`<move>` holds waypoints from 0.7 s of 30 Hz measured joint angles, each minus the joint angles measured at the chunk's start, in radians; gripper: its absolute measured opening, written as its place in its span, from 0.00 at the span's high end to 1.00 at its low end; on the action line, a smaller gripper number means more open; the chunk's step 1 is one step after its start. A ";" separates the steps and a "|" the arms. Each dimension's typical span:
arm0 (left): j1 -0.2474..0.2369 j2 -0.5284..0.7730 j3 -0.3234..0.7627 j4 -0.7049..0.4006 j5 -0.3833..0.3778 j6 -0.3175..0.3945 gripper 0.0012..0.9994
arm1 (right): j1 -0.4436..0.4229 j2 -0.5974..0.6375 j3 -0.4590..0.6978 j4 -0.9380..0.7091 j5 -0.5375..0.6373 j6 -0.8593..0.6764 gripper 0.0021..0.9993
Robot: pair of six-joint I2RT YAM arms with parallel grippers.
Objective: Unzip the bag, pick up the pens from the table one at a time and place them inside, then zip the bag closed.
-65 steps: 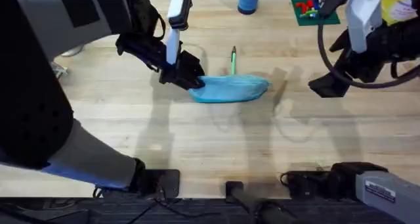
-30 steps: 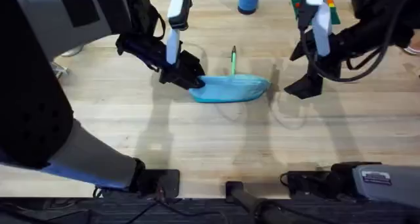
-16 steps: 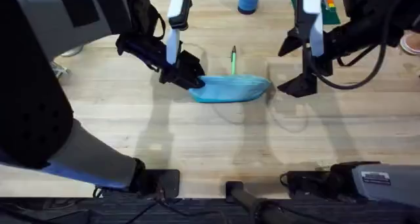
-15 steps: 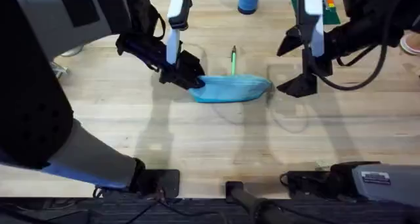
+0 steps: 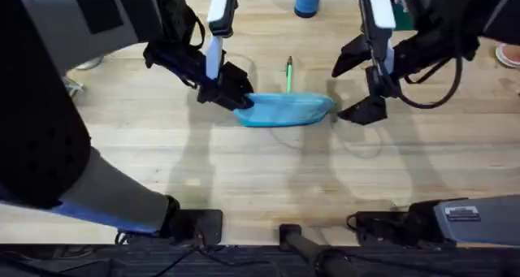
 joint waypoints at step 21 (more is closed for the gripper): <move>0.000 0.000 0.000 0.005 0.000 0.000 0.96 | 0.000 0.144 0.000 0.008 -0.003 -0.008 0.03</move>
